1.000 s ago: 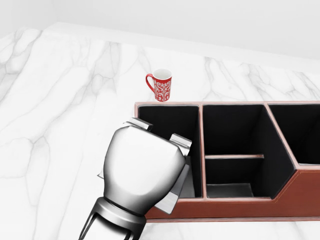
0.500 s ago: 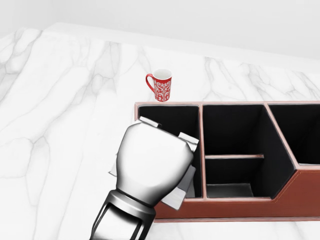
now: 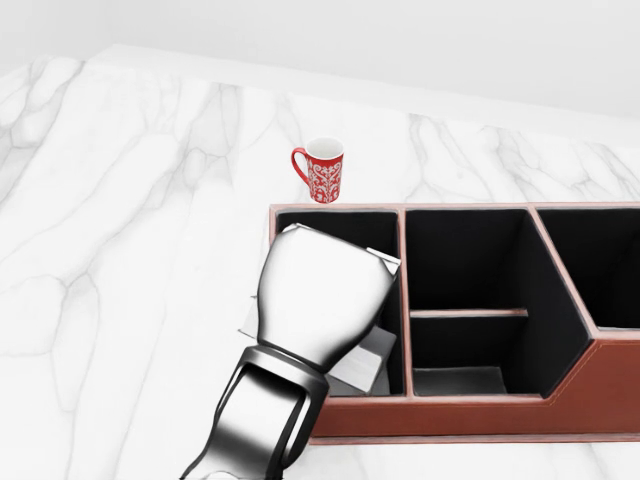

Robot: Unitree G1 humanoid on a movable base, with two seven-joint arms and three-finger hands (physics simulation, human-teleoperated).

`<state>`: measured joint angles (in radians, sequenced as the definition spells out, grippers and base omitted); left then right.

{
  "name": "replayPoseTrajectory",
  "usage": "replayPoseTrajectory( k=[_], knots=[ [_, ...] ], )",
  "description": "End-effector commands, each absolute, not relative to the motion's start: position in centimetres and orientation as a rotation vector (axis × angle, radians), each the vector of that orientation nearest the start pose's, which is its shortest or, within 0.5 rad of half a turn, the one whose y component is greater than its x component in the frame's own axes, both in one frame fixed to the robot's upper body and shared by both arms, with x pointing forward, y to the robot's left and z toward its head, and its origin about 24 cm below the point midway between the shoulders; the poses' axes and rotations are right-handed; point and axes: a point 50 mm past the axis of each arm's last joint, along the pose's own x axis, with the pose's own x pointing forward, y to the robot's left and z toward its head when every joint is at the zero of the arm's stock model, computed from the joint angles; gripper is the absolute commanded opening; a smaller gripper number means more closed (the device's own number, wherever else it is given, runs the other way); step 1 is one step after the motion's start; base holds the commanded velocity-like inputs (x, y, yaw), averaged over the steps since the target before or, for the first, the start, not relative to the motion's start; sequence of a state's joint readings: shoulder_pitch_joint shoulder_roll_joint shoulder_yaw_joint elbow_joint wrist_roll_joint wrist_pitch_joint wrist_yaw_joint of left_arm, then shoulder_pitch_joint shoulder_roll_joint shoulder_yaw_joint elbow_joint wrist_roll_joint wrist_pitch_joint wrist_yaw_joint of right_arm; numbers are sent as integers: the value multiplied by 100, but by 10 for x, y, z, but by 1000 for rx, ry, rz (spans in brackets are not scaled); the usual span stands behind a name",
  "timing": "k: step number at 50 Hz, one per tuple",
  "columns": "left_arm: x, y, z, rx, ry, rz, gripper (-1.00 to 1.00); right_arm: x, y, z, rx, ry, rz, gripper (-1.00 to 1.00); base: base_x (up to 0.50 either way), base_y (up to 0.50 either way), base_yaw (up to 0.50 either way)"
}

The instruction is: Pick up the book and place it in the left compartment of the caddy.

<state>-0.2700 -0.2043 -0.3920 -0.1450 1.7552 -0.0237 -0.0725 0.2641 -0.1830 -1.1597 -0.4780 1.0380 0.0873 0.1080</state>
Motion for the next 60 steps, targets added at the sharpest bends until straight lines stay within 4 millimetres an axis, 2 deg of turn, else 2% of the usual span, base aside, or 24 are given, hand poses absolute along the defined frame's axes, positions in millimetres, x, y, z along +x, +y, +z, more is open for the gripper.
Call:
replayPoseTrajectory(
  k=[1, 6, 20, 27, 40, 60],
  knots=[
    [271, -3, 155, 1540, -668, -36, -100, 67, -369, 171, 328, -725, -677, 100, 0, 0, 0],
    [275, -7, 155, 1546, -670, -40, -100, 68, -370, 169, 328, -716, -676, 100, 0, 0, 0],
    [297, -11, 134, 1564, -622, -76, -100, 68, -370, 168, 331, -716, -675, 100, 0, 0, 0],
    [307, -10, 132, 1570, -594, -74, -100, 67, -370, 171, 331, -723, -675, 100, 0, 0, 0],
    [324, -16, 109, 1586, -544, -128, -100, 69, -370, 168, 332, -715, -673, 100, 0, 0, 0],
    [341, -23, 86, 1599, -509, -216, -100, 69, -370, 168, 331, -714, -676, 100, 0, 0, 0]
  ],
)
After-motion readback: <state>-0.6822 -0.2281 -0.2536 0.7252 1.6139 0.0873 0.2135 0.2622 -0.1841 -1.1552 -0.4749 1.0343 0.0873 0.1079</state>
